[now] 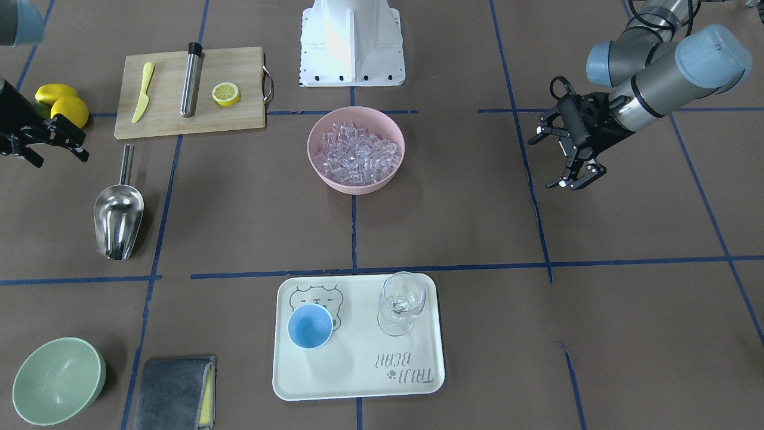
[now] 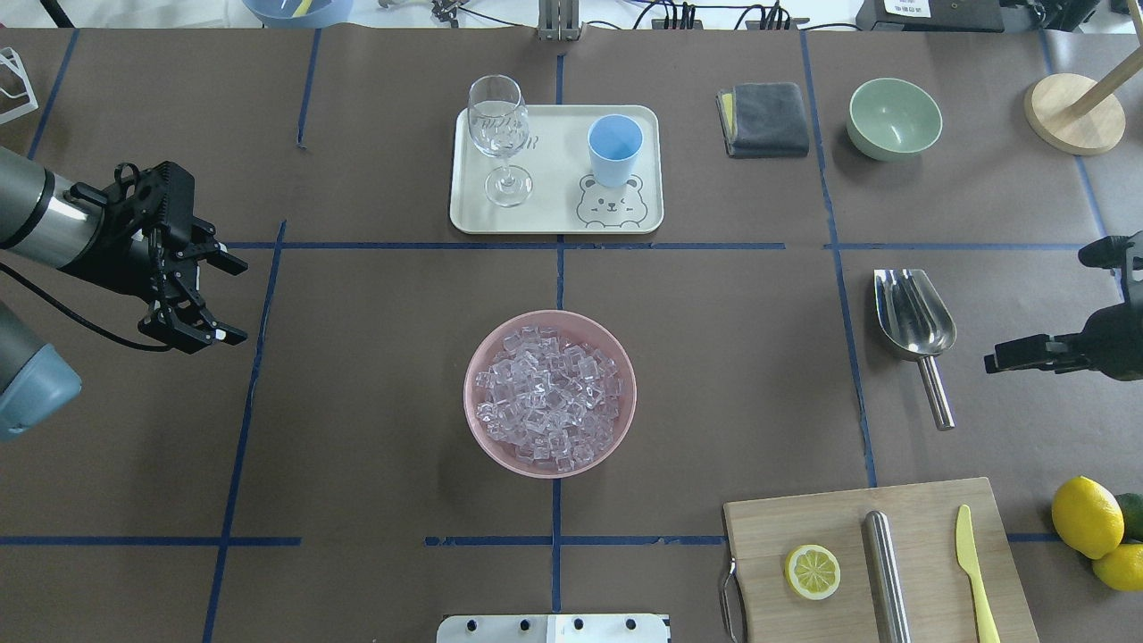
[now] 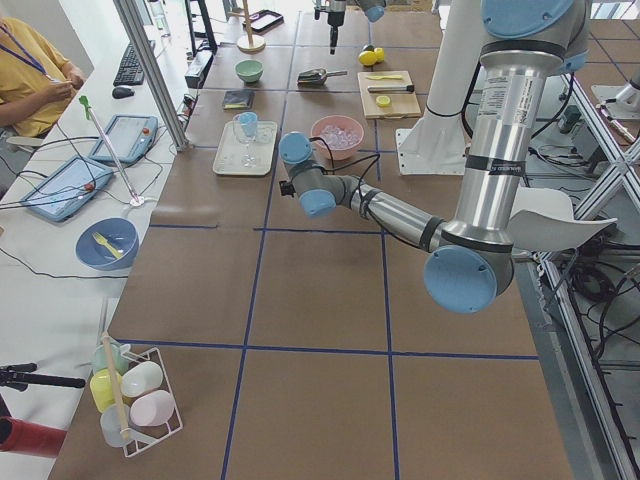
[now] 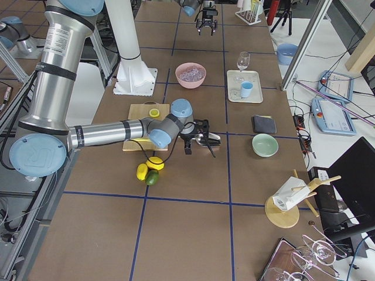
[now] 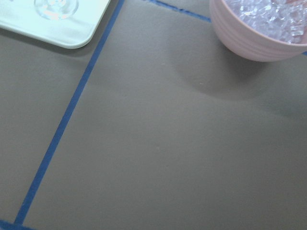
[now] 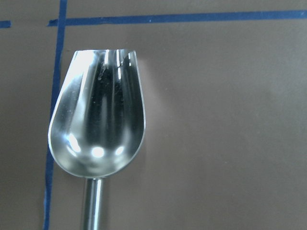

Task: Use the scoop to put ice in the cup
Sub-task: 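Move the left gripper toward the pink bowl while the right gripper reaches the metal scoop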

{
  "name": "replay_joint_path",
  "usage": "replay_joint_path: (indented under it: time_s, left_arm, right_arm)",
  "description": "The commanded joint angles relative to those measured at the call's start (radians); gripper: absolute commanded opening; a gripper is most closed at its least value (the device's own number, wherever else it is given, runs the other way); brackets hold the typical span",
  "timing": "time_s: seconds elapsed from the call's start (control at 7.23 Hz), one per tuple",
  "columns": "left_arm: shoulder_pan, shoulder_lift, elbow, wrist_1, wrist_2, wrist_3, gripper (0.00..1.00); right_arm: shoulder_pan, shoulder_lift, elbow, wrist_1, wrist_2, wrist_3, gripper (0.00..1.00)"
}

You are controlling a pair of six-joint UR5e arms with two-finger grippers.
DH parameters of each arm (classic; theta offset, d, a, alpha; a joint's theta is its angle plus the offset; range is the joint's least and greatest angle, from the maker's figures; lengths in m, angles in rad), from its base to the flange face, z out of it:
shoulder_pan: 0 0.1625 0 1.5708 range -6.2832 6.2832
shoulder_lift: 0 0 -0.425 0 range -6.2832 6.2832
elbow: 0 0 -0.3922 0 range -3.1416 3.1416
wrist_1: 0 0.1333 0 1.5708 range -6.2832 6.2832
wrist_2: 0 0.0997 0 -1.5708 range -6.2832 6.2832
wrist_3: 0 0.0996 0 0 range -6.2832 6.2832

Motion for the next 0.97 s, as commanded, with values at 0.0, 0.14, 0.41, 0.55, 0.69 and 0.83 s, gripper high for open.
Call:
replay_joint_path:
  time_s: [0.0, 0.14, 0.41, 0.55, 0.69, 0.83]
  left_arm:
    - [0.011, 0.000, 0.004, -0.031, 0.001, 0.001, 1.00]
    - [0.021, -0.007, 0.005, -0.031, 0.001, 0.000, 1.00]
    - [0.021, -0.020, 0.008, -0.029, 0.001, 0.000, 1.00]
    - [0.022, -0.021, 0.016, -0.029, 0.000, 0.000, 1.00]
    - [0.021, -0.023, 0.014, -0.029, -0.002, 0.000, 1.00]
    - [0.021, -0.032, 0.016, -0.029, -0.005, 0.000, 1.00]
  right_arm:
    - [-0.173, -0.006, 0.051, 0.009, -0.178, 0.190, 0.97]
    - [-0.250, -0.004, 0.051, 0.009, -0.277, 0.195, 0.97]
    - [-0.316, -0.004, 0.048, 0.009, -0.365, 0.195, 0.97]
    - [-0.342, 0.000, 0.045, 0.009, -0.392, 0.195, 0.96]
    - [-0.377, 0.002, 0.037, 0.009, -0.450, 0.195, 0.93]
    - [-0.381, 0.002, 0.037, 0.009, -0.452, 0.195, 0.86]
